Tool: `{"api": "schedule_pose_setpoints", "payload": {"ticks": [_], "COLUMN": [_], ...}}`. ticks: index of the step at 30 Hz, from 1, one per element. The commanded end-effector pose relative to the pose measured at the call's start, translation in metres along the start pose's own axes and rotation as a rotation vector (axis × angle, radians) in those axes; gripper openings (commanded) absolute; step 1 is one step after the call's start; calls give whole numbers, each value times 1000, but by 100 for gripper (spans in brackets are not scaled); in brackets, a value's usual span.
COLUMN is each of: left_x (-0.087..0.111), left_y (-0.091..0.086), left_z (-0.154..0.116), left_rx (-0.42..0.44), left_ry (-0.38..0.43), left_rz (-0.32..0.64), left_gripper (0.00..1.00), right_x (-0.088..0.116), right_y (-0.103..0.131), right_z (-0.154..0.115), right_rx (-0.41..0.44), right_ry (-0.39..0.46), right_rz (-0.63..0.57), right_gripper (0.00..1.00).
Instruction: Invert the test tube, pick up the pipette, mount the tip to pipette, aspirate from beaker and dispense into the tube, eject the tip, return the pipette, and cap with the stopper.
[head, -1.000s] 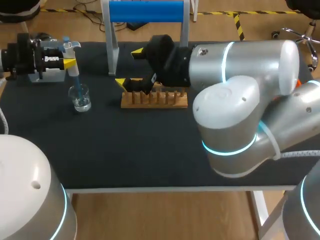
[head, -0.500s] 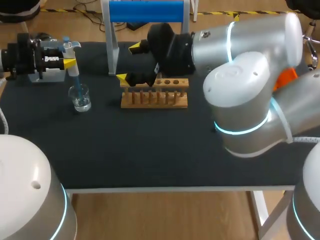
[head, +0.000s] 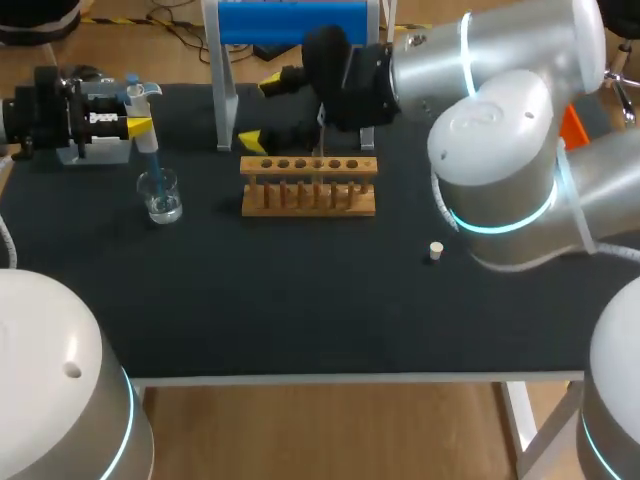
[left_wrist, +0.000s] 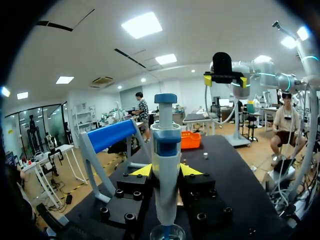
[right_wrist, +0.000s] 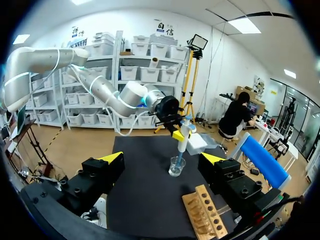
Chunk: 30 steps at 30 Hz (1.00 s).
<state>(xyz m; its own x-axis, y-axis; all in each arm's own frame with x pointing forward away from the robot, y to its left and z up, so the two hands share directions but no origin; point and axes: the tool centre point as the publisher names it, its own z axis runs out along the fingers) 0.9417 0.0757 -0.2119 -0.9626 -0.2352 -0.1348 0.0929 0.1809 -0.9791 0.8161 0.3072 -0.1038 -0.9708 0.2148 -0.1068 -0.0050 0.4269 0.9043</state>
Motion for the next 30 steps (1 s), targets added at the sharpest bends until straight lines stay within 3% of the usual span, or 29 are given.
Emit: {"api": "schedule_pose_setpoints", "payload": {"ticks": [1,5,16,24,30], "left_x": [0,0,0,0,0], "left_y": [0,0,0,0,0], "left_z": [1,1,1,1,1], "left_rx": [0,0,0,0,0], "left_ry": [-3,-3,-3,-3,-3], "left_rz": [1,1,1,1,1], "left_gripper": [0,0,0,0,0], "right_x": [-25,-43,-75,-75,-68], "right_y": [17,34,72,90,83], "right_z": [14,23,53,72,89], "right_rx": [-8,-27,32,63,101], "right_ry": [224,270,439,473,450], "right_rz": [-7,-14,-118,-149,-162], "right_gripper": [100,100,100,100,100]}}
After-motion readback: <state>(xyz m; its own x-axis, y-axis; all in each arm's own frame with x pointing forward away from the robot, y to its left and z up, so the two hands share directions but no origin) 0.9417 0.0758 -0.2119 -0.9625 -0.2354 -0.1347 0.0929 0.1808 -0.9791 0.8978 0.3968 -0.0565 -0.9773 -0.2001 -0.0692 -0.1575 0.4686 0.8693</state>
